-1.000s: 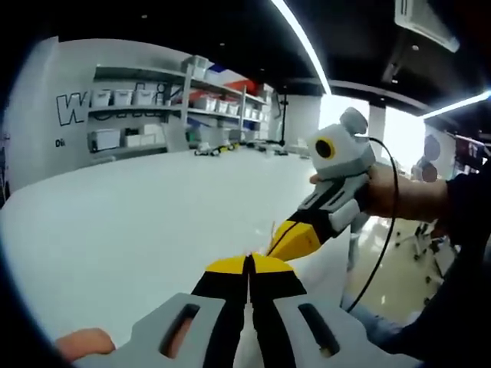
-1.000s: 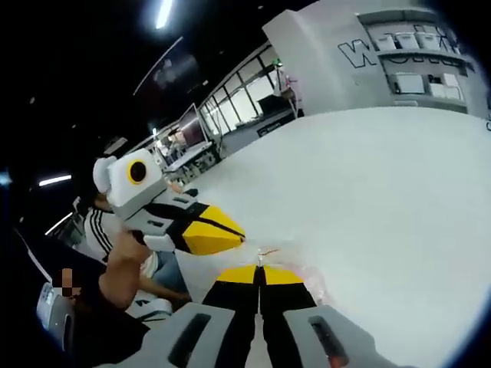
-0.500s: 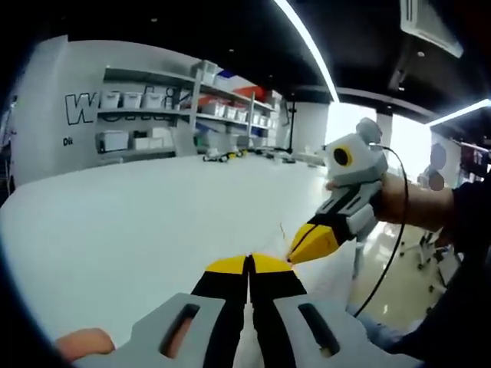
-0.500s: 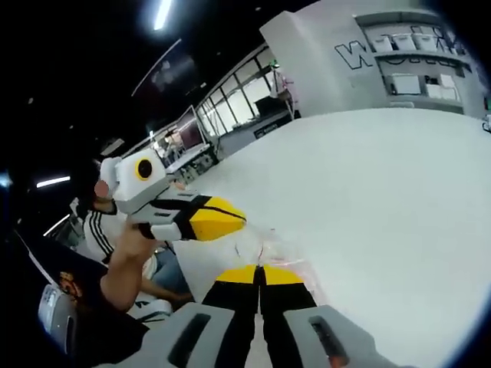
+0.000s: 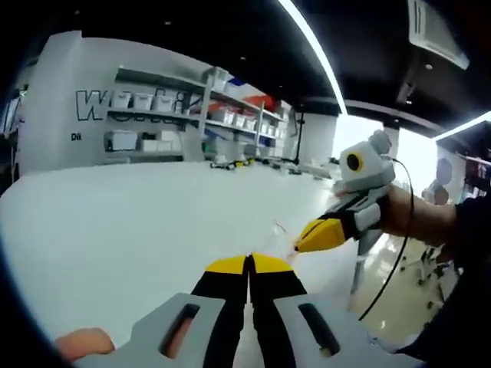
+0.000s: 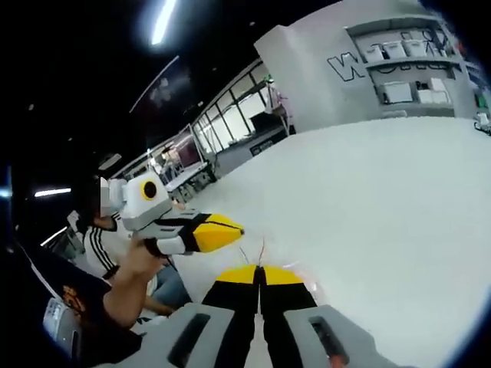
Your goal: Open the resealable bag by pulling the two sides of the seal apart until the entire bag opening is separated and visibly accessible.
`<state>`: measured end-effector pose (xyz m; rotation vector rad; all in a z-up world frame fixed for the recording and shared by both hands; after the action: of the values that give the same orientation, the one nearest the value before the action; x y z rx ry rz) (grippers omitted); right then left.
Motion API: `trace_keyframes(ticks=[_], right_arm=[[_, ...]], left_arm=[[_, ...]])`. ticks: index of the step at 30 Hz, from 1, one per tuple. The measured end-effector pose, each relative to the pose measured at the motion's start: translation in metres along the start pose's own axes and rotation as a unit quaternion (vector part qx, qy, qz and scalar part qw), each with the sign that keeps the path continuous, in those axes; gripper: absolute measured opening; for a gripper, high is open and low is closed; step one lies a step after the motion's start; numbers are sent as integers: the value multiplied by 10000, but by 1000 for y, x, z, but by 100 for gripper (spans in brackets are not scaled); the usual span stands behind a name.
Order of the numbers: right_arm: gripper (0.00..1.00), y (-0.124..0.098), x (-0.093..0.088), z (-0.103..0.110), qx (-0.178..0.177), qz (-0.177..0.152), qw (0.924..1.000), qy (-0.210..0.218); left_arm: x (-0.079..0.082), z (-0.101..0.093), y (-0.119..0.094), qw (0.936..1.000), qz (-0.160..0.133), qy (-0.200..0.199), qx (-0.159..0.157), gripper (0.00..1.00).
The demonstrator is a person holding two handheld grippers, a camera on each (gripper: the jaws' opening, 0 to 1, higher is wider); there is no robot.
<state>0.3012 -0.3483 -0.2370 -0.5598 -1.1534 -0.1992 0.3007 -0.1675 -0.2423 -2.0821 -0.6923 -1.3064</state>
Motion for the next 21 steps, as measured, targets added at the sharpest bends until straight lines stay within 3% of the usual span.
trace_keyframes(ticks=[2,4,5,7,9,19,21], right_arm=[[0,-1,3,1,81,-229,9995,216],[0,0,5,3,291,-298,9987,278],[0,0,4,2,235,-296,9988,314],[0,3,1,6,429,-45,9987,256],[0,4,-1,7,283,-21,9996,84],[0,12,-10,5,288,121,9995,27],[0,13,-12,3,275,144,9995,27]], left_arm=[[2,1,-1,9999,-101,-34,14,0],[3,3,0,9999,-115,-70,47,0],[4,4,-1,9999,-146,-81,35,0],[4,6,0,9998,-114,-125,48,0],[3,6,1,9999,-113,-101,32,1],[-2,2,5,9999,-23,112,-55,1],[-5,1,8,9997,46,194,-112,6]])
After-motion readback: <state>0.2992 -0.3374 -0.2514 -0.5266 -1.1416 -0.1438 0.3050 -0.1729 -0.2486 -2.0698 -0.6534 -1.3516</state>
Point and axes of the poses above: the point that each gripper's makers call its tool centre point, and the gripper's own axes: y roughly forward along the fingers, z roughly to its left, x roughly out of its top, the point moved 8 cm from there along -y, roughly backward along the fingers, and after that the axes turned 10 degrees about -y, right-handed, at the moved point
